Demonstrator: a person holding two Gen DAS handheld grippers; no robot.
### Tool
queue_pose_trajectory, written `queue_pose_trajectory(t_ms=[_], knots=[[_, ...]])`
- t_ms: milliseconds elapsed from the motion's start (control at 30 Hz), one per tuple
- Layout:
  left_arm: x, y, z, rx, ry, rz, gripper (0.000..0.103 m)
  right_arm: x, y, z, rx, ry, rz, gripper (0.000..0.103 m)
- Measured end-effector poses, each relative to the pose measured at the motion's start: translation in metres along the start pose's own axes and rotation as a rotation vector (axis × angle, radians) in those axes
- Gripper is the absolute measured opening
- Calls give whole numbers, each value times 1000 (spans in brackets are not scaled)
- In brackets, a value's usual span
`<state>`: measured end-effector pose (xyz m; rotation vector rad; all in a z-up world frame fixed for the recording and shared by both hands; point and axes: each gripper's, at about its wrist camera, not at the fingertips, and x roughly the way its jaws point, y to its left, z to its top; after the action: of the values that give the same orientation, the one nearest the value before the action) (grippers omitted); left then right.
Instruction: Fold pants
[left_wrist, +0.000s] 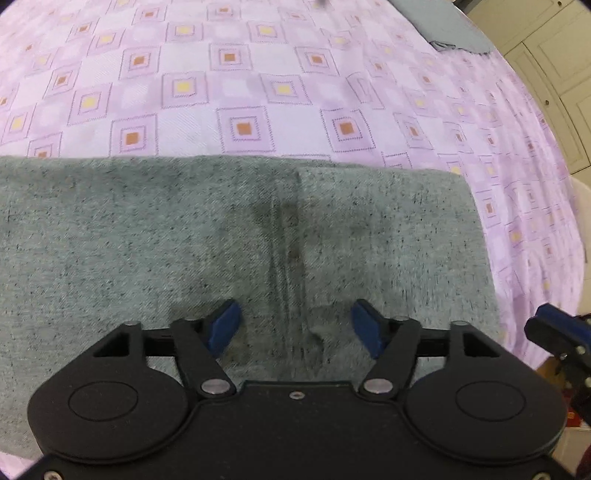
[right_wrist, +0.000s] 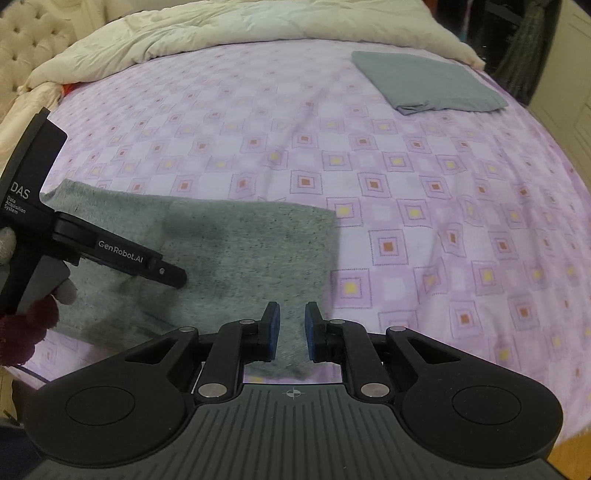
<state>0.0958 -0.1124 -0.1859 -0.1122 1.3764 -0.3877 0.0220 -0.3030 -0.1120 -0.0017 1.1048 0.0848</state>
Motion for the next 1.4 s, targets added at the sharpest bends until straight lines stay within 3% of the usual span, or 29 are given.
queue_pose_trajectory(t_ms=[100, 200, 333, 433, 467, 500, 567, 700, 833, 1033, 1100, 1233, 1400], knots=[[4, -6, 2, -19, -8, -10, 85, 5, -9, 0, -3, 2, 21, 15], [8, -11, 7, -35, -15, -32, 85, 8, -18, -1, 6, 4, 32, 15], [10, -13, 12, -92, 4, -147, 79, 8, -25, -4, 17, 10, 33, 15], [6, -13, 13, -98, -11, -61, 43, 7, -28, -6, 28, 10, 29, 15], [3, -12, 12, -96, -11, -37, 26, 6, -29, -7, 38, 10, 29, 15], [0, -10, 9, -105, -17, -58, 15, 6, -29, -8, 50, 11, 30, 15], [-17, -6, 6, -122, -40, -73, 9, 7, -30, -10, 73, 13, 30, 14], [-64, -10, 4, -106, -103, -50, 9, 8, -28, -13, 111, 18, 32, 15], [-98, 7, -1, -103, -145, 21, 9, 9, -20, -12, 113, 17, 41, 14], [-56, 65, -15, -172, -15, 179, 10, 16, -3, -6, 69, 24, 59, 15], [-35, 77, -17, -199, 25, 178, 15, 19, 4, -2, 40, 26, 64, 14], [-29, 77, -11, -234, 2, 170, 17, 22, 19, 14, -43, -9, 89, 14], [-36, 56, -11, -113, -46, 219, 17, 43, 43, 44, -154, -63, 193, 14]])
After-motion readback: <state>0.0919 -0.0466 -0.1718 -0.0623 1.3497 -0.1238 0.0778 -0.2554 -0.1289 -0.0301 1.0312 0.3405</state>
